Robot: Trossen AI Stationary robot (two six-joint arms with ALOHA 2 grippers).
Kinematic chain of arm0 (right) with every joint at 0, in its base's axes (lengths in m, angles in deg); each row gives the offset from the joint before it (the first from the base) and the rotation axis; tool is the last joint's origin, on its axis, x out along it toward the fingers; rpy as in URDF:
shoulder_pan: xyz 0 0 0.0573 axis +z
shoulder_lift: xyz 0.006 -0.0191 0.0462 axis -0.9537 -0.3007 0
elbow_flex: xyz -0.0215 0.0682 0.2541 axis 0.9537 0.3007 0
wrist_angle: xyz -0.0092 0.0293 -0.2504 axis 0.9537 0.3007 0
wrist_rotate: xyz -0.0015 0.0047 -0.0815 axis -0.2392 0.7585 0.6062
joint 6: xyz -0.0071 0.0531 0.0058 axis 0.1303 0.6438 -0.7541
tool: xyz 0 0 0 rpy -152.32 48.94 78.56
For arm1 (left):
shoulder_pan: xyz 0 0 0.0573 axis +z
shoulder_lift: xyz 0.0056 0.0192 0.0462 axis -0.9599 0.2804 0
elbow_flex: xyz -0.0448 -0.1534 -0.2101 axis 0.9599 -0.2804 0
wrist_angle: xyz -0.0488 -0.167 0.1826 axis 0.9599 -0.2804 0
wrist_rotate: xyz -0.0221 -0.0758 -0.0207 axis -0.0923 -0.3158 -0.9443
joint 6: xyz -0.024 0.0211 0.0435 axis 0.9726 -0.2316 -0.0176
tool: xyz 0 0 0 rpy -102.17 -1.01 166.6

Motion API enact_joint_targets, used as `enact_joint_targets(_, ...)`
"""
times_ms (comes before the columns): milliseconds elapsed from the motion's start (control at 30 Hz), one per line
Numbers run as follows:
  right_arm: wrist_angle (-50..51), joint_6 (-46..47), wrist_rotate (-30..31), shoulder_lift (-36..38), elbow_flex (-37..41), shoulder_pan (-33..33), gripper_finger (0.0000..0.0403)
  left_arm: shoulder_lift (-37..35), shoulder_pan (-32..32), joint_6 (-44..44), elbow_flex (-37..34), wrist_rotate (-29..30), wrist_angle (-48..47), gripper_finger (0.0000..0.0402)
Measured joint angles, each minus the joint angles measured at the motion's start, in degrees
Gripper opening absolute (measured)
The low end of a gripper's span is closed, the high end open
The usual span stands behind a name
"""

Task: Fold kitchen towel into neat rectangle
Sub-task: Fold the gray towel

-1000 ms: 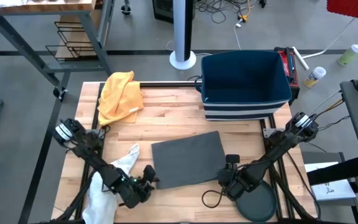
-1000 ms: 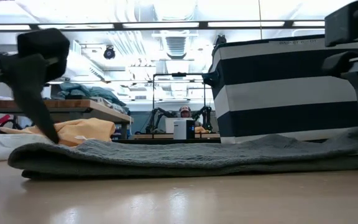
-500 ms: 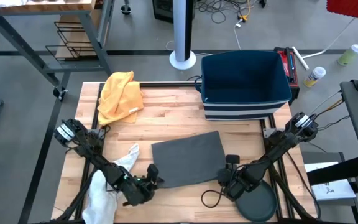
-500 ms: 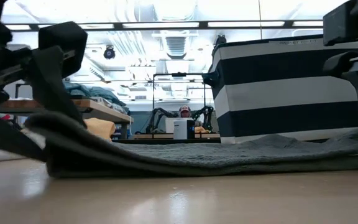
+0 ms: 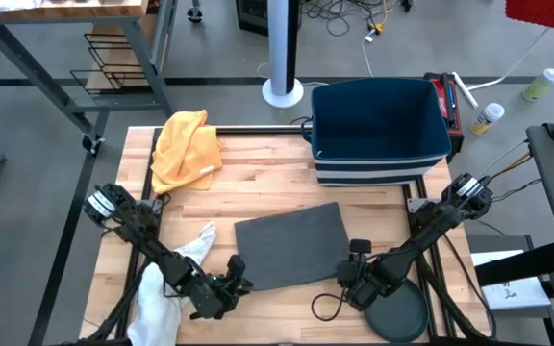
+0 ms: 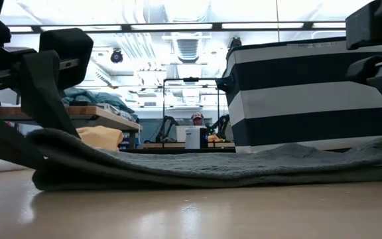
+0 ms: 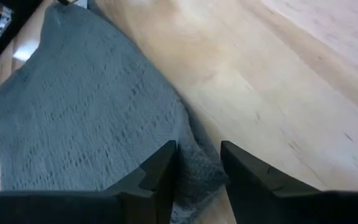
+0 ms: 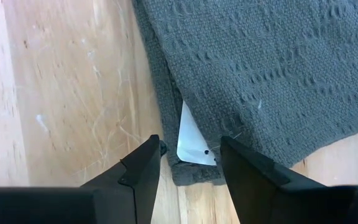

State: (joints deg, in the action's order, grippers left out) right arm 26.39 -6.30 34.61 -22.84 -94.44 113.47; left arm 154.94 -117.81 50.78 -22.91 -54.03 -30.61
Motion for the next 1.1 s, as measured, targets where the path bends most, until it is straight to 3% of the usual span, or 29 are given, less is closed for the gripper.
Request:
enact_joint_targets(333,0.0,-0.27,0.04,0.0,0.0,0.0,0.0153,-0.02,-1.31,-3.57,2.38,0.75,-9.45,0.0139)
enact_joint_targets(533,0.0,-0.08,0.44,-0.02,0.0,-0.02,0.0157,-0.02,-0.66,-4.27,2.13,2.37,-10.03,0.0146)
enact_joint_targets(767,0.0,-0.31,0.28,-0.02,0.0,0.0,0.0151,-0.23,-0.7,-4.74,6.97,2.45,-9.27,0.0092)
enact_joint_targets(1000,0.24,-1.66,0.45,0.1,-1.74,0.0,0.0168,-0.26,1.09,0.25,9.6,2.12,-17.1,0.001)
enact_joint_targets(1100,0.2,-1.64,0.5,0.32,-2.56,0.0,0.0176,-0.26,1.39,3.8,9.33,-0.31,-18.95,0.0012)
